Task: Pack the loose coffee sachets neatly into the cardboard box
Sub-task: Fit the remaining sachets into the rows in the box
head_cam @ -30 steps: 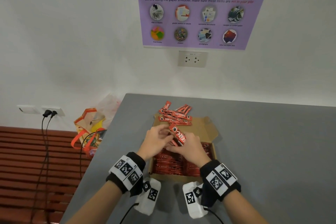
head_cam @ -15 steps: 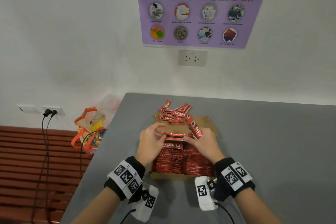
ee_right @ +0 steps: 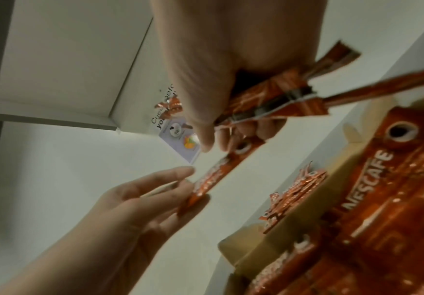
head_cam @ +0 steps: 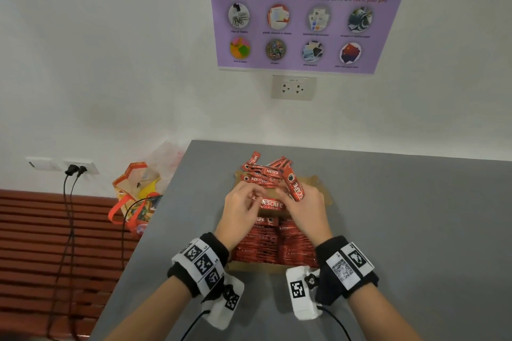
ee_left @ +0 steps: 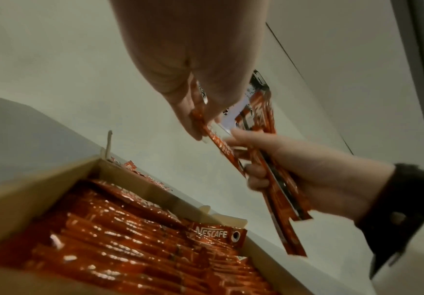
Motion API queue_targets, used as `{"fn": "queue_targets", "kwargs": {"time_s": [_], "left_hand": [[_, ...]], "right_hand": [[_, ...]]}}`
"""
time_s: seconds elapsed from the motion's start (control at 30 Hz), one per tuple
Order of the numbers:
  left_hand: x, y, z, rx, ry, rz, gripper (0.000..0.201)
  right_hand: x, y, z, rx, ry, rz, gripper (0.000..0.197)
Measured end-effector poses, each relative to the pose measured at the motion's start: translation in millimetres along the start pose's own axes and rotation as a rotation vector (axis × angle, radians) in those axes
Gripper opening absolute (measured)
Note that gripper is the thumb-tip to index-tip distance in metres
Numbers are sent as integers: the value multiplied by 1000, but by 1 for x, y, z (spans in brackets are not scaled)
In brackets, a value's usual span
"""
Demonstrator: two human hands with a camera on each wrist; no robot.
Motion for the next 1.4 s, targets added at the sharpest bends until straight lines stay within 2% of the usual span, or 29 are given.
{"fn": "queue_targets", "kwargs": {"time_s": [0.2,0.33,0.43,0.57,0.7,0.9,1.4], "left_hand": [[-2,-7,-11,108,-116,33,21],[2,-10,-19,135,-194,-41,19],[7,-9,-27,32,-211,-117,15],[10,-6,-35,-183,-154,-160,10],[18,4,-43,-307,-129,-251,10],[29,14,-50,-448,-95,-368,20],[29,16,-57,-483,-102,-366,16]], "right_hand": [[9,6,15,17,83,-91,7],[3,2,23,67,130,-117,3],[4,12,29,166,143,-252,11],[6,30,42,280,177,-360,6],[7,39,54,336,247,-381,8],[10,47,62,391,312,-363,22],[10,50,60,436,280,-346,29]]}}
Point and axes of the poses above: each hand's wrist, its own x-axis away from the middle knuckle, its own y-axis out of the palm, z = x × y, the point moved 6 cm from there along -x, towards the middle knuckle
